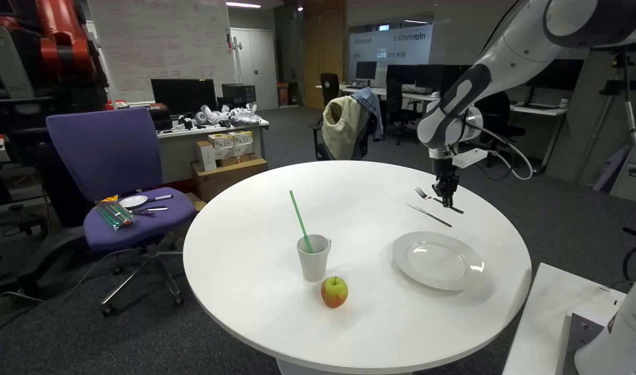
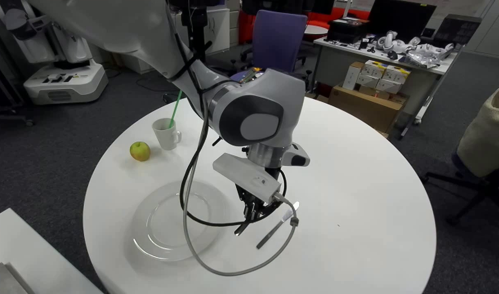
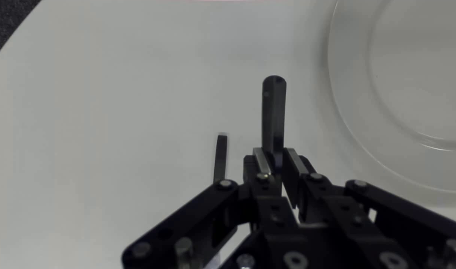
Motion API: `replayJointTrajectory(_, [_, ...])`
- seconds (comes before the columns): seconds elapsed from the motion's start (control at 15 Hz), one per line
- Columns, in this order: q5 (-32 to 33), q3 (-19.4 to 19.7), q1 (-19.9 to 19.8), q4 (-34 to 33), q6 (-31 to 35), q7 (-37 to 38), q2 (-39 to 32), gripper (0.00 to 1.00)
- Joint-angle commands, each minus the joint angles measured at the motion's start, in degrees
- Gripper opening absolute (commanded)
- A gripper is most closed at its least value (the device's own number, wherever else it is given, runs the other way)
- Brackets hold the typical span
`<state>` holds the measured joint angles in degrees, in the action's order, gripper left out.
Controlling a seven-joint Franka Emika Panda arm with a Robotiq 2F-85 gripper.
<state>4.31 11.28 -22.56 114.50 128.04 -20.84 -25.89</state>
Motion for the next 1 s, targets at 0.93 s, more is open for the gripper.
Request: replayJointTrajectory(0.93, [8.65,0.89,2.26,-0.08,0.28,-2.27,0.06,0.15])
